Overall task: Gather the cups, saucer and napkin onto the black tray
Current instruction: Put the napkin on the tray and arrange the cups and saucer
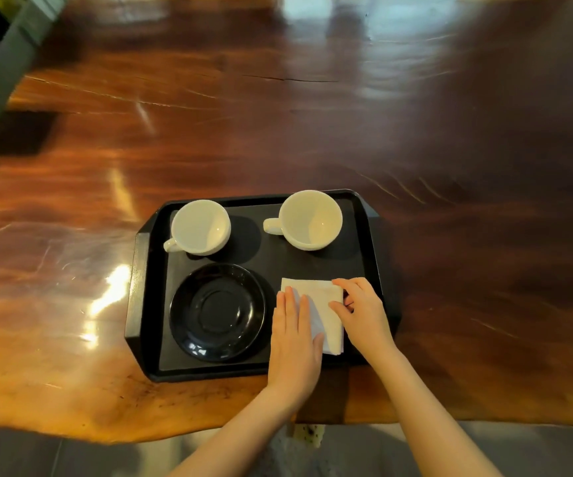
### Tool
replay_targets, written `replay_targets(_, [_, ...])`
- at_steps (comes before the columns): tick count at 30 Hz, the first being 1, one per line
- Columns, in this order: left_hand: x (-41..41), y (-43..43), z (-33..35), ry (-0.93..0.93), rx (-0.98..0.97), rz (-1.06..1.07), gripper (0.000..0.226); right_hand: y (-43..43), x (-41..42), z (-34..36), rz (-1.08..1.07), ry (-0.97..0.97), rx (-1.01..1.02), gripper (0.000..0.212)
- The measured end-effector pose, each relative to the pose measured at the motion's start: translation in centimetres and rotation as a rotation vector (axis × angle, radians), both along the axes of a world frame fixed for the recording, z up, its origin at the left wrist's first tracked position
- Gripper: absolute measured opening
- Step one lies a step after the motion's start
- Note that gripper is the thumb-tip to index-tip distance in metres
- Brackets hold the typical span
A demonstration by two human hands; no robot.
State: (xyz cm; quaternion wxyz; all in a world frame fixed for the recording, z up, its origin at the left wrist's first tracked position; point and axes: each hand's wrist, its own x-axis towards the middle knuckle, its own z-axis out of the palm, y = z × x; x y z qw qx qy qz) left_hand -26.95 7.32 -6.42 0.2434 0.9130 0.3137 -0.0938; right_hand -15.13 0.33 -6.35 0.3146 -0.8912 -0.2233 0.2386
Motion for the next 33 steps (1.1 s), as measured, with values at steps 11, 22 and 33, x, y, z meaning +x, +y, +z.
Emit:
replay_targets(11, [0.0,-0.8,-0.6,-0.083,0.126,-0.033,0.069,0.4,-0.4,0.2,0.004,-0.115,0.086,0.029])
replay_targets(22, [0.8,-0.9,-0.8,-0.053,0.077,0.015,0.068,1.1,1.4,-0.2,0.061,-0.083,0.1,0.023])
replay_targets(33, [1.7,-0.8,-1.7,-0.028,0.087,0.02,0.067,2.1,1.4,-2.1,-0.018,-0.272,-0.042,0.031])
